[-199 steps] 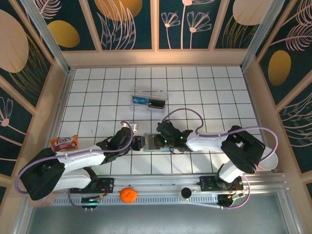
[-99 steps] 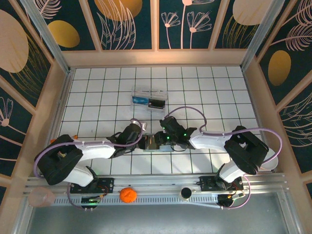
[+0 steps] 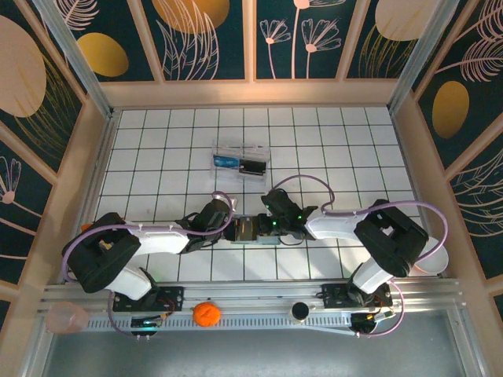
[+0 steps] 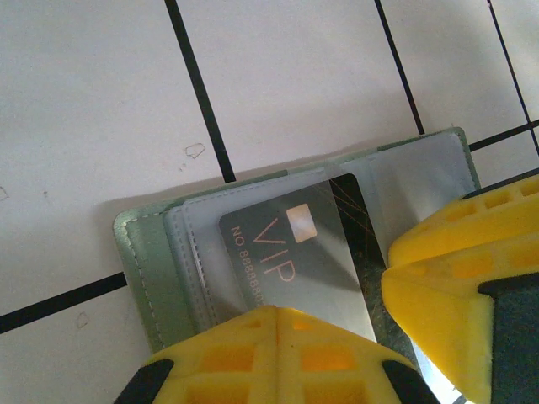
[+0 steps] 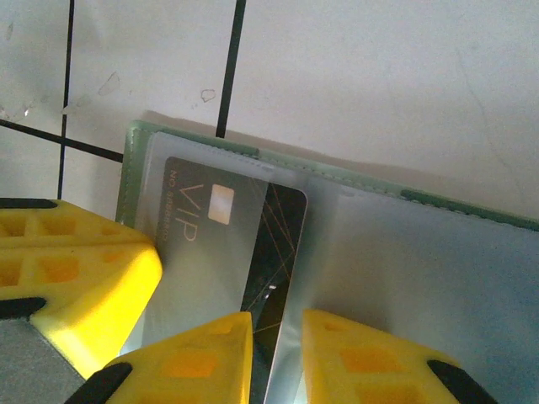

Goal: Take the credit cards out of the card holder

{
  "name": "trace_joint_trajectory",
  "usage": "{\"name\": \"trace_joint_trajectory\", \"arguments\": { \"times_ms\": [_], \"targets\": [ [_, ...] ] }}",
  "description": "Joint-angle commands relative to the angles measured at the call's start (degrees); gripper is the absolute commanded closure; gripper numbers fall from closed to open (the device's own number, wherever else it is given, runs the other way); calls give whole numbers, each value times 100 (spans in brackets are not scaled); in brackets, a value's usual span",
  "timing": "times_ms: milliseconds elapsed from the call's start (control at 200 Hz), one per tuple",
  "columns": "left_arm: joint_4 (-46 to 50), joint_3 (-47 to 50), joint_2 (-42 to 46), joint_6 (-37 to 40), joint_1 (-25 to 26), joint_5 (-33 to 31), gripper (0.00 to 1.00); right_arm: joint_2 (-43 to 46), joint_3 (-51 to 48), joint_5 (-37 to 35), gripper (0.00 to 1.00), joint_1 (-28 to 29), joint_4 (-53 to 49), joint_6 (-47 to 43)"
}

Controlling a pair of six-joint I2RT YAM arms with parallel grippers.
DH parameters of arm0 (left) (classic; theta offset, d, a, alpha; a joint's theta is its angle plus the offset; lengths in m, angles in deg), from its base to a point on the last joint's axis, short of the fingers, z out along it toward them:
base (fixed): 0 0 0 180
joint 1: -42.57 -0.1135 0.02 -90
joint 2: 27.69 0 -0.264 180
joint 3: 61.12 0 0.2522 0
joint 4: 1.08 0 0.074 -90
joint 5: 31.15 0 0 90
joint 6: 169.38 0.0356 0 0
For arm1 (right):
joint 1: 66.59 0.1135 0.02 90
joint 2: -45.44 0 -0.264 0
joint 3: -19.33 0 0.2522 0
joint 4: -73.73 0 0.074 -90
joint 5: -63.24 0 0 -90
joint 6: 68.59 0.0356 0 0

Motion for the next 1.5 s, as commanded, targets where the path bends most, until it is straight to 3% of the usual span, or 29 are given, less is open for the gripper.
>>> {"name": "trace_joint_trajectory", "arguments": {
  "times_ms": [0,205,425,686,971,1496],
  "targets": [
    [278,161,-201,-55,-9,149,100,-154,-80,234,76,-75,150,126],
    [210,174,-299,-31,-3,333,100,-285,-122,514,79,-174,372,232],
    [305,243,-137,-67,-8,210,100,-125,-245,367,100,-211,388,326],
    [318,268,-73,-88,-10,137,100,554,-493,-44,100,-229,-49,406],
    [283,290,24,-83,-11,111,100,1117,-129,-521,100,-194,-1356,54],
    [114,299,-8,-9,-11,129,100,674,799,-648,100,-3,-2301,-410]
  ]
}}
